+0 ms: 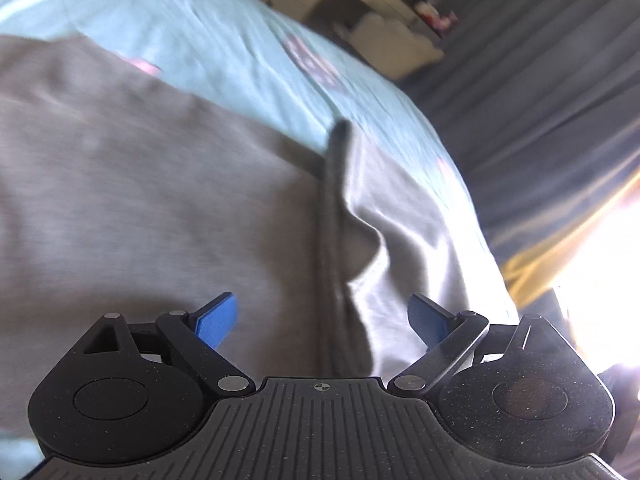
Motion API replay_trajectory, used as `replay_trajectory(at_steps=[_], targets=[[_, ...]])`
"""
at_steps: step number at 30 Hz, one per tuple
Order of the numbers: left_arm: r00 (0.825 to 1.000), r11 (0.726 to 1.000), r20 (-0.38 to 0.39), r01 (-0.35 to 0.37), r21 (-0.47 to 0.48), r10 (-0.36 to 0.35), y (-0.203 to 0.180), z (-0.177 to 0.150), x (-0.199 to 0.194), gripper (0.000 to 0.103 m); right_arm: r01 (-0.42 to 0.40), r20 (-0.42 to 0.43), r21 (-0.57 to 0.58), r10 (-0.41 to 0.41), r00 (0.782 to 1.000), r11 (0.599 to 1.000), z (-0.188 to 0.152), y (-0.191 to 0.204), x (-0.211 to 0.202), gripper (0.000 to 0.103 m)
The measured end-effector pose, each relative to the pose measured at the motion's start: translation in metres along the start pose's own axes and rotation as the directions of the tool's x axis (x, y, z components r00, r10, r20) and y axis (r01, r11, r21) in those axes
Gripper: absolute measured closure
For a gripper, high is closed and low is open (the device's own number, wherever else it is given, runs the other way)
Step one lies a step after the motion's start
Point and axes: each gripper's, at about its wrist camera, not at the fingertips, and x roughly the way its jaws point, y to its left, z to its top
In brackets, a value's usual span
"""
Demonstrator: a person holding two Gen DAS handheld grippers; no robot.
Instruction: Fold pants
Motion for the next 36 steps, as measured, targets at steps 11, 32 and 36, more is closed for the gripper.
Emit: replay_trajectory(at_steps=[11,32,36], targets=[[0.992,0.988,-0.082,0.084,-0.132,-0.096,-0.008,0.008,0.072,0.041,-0.061,0.023,0.057,0.059,0.998,0.997,0.000,-0.012,0.001,0.051],[0.998,1.000,-0.062,0.002,-0.031,-0.003,-0.015,0.001,0.032,0.086,-0.010,0.107,0.079,0.002,0.994,0.997,-0.002,-0.013,-0.024,0.042],[0.999,0.999,-0.038,-0.014,-0.034,0.012,0.006,0.001,0.008,0.086,-0.005,0.101,0.025,0.003,0.995,1.000,-0.002,-0.004,-0.025,0.041]])
